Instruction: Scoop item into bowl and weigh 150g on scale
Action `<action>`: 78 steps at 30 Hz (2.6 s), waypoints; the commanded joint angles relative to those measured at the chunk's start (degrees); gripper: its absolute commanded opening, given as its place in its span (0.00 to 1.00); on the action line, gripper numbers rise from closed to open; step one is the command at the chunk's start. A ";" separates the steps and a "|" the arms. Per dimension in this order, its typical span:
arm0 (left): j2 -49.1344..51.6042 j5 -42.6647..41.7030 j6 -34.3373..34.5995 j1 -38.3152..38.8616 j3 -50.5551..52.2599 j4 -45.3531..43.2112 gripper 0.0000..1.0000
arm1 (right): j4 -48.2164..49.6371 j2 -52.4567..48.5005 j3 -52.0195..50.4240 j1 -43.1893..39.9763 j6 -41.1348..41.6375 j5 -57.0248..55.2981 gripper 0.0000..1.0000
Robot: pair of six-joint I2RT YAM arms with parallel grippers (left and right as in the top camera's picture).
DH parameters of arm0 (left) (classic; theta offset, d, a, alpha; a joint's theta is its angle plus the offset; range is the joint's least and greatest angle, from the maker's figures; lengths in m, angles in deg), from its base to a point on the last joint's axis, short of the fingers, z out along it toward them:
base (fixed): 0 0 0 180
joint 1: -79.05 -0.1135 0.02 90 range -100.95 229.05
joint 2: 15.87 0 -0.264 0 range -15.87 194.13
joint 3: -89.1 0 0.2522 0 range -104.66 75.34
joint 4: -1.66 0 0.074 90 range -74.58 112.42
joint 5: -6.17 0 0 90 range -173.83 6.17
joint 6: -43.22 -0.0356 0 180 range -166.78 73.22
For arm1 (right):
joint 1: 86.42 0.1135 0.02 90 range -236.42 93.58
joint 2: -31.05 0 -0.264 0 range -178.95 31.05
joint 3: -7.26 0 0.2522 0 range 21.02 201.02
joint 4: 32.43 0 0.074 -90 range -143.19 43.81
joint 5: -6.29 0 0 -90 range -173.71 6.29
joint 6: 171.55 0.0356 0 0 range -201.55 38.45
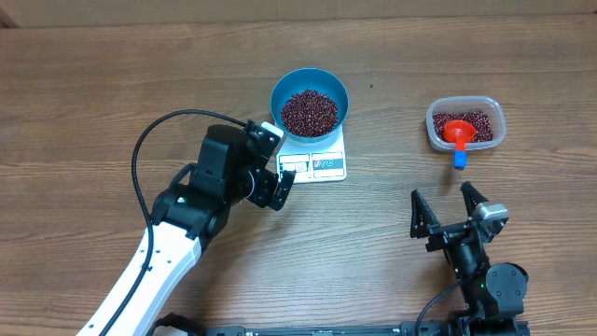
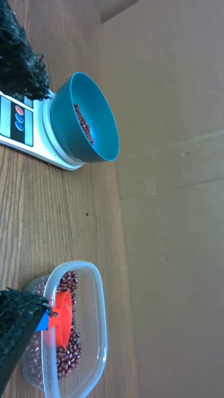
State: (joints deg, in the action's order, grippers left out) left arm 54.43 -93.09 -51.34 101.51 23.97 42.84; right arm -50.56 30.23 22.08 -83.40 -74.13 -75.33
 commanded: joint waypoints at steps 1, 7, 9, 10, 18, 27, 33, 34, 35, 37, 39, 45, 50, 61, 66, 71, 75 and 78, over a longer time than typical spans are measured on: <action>-1.97 -0.68 -0.39 -0.98 -0.85 -0.11 1.00 | 0.28 0.66 -0.61 0.28 -0.20 -0.24 1.00; -8.09 -1.44 0.57 -7.89 -0.83 4.11 1.00 | 0.28 0.66 -0.61 0.28 -0.20 -0.24 1.00; -10.78 -2.62 1.38 -11.30 -0.74 4.09 0.99 | 0.28 0.66 -0.61 0.28 -0.20 -0.24 1.00; -13.14 -3.30 1.62 -14.08 -0.72 4.07 0.99 | 0.28 0.66 -0.61 0.28 -0.20 -0.24 1.00; -25.44 -3.89 1.99 -26.29 5.42 -1.29 0.99 | 0.28 0.66 -0.63 0.28 -0.20 -0.24 1.00; -42.29 -3.80 0.20 -29.83 26.69 -27.32 0.99 | 0.28 0.66 -0.61 0.28 -0.20 -0.24 1.00; -52.39 -3.67 0.22 -29.83 38.73 -36.61 1.00 | 0.28 0.66 -0.61 0.28 -0.22 -0.24 1.00; -53.96 -3.67 0.22 -29.83 40.06 -36.54 1.00 | 0.28 0.66 -0.61 0.28 -0.20 -0.24 1.00; -55.52 -3.65 0.20 -29.83 41.29 -36.57 0.99 | 0.28 0.66 -0.61 0.28 -0.20 -0.24 1.00; -58.75 -3.69 -0.85 -29.83 43.71 -36.41 1.00 | 0.28 0.66 -0.61 0.28 -0.20 -0.24 1.00; -61.96 -3.69 -1.88 -29.83 46.05 -36.37 1.00 | 0.28 0.66 -0.61 0.28 -0.20 -0.24 1.00; -67.04 -3.69 -4.72 -29.83 49.99 -33.46 1.00 | 0.28 0.66 -0.61 0.28 -0.20 -0.24 1.00; -68.91 -3.69 -6.23 -29.81 51.12 -27.06 0.99 | 0.28 0.66 -0.61 0.28 -0.20 -0.24 1.00; -70.07 -2.62 -6.38 -28.85 51.10 -24.17 1.00 | 0.28 0.66 -0.61 0.28 -0.20 -0.24 1.00; -70.05 -2.62 -6.38 -28.85 51.10 -24.17 1.00 | 0.28 0.66 -0.61 0.28 -0.20 -0.24 1.00; -70.05 -2.62 -6.38 -28.85 51.10 -24.17 1.00 | 0.28 0.66 -0.61 0.28 -0.20 -0.24 1.00; -70.05 -2.62 -6.38 -28.85 51.10 -24.17 1.00 | 0.28 0.66 -0.61 0.28 -0.20 -0.24 1.00; -70.05 -2.62 -6.38 -28.85 51.10 -24.17 0.99 | 0.28 0.66 -0.61 0.28 -0.20 -0.24 1.00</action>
State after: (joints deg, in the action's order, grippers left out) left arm -14.92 -95.84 -56.43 72.31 74.83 18.67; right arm -50.53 30.25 22.08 -83.37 -74.13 -75.37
